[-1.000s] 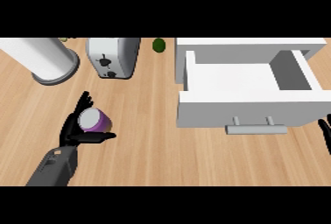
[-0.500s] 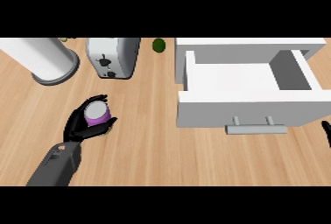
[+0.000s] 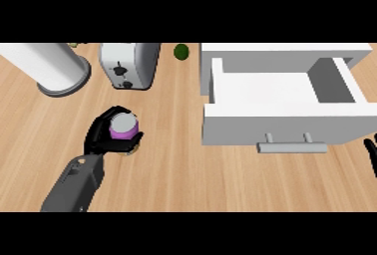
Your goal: Pick up the can, place it into the drawer and close the drawer
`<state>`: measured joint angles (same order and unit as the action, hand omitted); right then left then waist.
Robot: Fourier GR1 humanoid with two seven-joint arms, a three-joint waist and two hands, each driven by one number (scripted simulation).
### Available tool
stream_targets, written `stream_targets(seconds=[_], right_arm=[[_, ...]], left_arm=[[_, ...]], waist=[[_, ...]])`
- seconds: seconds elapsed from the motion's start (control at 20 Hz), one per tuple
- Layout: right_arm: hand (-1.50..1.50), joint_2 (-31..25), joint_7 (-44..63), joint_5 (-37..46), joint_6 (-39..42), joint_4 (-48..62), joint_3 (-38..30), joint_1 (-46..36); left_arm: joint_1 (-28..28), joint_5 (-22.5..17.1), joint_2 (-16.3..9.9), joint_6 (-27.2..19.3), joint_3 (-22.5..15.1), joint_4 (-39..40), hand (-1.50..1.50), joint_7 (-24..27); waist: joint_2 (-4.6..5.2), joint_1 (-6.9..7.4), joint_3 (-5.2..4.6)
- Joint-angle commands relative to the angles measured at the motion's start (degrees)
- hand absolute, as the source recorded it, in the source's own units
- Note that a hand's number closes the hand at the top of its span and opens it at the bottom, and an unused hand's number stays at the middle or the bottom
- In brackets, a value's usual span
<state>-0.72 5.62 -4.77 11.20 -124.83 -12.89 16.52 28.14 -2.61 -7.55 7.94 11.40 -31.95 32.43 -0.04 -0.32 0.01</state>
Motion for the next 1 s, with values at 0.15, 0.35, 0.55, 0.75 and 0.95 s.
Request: stream_targets(seconds=[0.15,0.35,0.55,0.75,0.95], right_arm=[[-1.5,-1.3,-0.7,-2.9,1.8,0.6,-3.7,1.1],[-1.5,0.7,-4.5,-1.0,1.1,0.6,-0.4,4.0],[-1.5,-2.9,0.8,-4.6,1.3,0.6,-5.1,-1.4],[-1.5,0.5,-0.6,-1.0,1.2,-2.2,-0.8,2.8],[-1.5,-0.4,-1.0,-2.8,1.7,-1.1,-3.0,1.9]], left_arm=[[-6.9,-3.3,0.5,-4.8,0.9,-14.9,1.5,-6.1],[-7.8,-4.7,0.8,-7.2,1.5,-18.5,1.5,-8.5],[-14.0,-4.7,2.2,-7.5,-2.5,-33.8,1.5,-15.2],[-11.8,-3.4,2.9,-7.5,-5.8,-36.7,1.5,-19.7],[-7.8,-1.4,4.4,-12.3,-8.8,-45.9,1.5,-28.8]], waist=[[-0.26,0.67,0.06],[-0.06,0.16,0.02],[-0.12,0.49,0.03],[-0.07,0.14,0.01],[-0.12,0.19,0.03]])
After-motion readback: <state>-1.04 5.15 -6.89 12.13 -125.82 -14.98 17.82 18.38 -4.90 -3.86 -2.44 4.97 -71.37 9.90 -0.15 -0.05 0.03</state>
